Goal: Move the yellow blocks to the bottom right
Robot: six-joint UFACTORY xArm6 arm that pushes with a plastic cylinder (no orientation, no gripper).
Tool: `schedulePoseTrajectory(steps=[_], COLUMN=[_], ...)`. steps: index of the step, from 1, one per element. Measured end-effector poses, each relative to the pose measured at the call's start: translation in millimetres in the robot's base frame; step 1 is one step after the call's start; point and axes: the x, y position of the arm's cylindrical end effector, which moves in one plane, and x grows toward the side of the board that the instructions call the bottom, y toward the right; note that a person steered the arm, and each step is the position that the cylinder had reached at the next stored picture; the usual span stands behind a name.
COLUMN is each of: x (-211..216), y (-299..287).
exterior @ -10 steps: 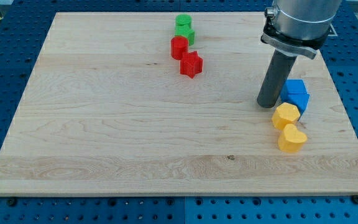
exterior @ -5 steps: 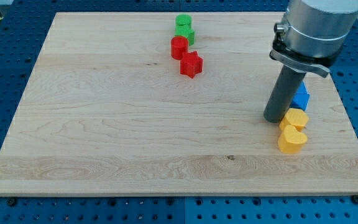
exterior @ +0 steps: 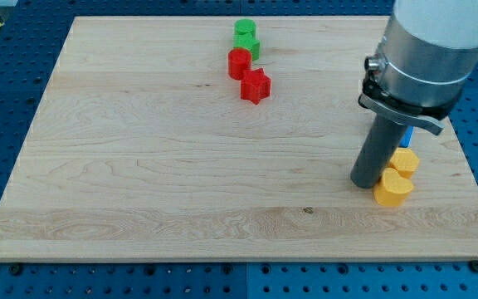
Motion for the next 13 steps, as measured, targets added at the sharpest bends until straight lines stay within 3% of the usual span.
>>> schedulePoseTrajectory(steps=[3,5,10,13], x=[12.5,22.6,22.5,16.6], y=[7.7,-38.2,47.9,-6.6])
